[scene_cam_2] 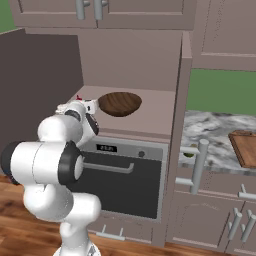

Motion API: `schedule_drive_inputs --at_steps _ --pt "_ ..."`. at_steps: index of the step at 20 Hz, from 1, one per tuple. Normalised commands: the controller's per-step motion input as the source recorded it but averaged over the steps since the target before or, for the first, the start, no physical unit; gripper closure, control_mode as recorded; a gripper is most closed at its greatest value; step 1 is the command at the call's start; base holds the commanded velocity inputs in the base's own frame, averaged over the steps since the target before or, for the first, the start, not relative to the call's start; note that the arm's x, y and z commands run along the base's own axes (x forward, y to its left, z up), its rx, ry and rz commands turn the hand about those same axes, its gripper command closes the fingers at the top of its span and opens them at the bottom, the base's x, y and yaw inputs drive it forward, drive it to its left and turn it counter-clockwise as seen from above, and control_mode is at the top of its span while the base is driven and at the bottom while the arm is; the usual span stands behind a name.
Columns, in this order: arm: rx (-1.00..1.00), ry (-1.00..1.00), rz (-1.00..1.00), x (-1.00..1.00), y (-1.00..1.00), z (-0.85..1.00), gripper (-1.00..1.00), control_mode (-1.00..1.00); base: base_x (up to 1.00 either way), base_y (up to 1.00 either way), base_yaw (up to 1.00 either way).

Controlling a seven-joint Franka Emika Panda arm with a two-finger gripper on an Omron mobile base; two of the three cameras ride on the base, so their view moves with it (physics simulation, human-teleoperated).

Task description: Open the cabinet. Place the bowl and condiment on the counter. Then place the lime and garlic on the cutting board.

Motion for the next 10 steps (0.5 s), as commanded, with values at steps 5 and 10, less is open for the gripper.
schedule_drive_inputs --at_steps 5,10 --pt "0.00 0.00 0.00 -0.36 -0.09 0.19 1.00 -1.00 0.00 0.00 0.00" --pt "-0.01 0.00 0.00 -0.35 -0.10 0.22 1.00 -1.00 0.00 0.00 0.00"
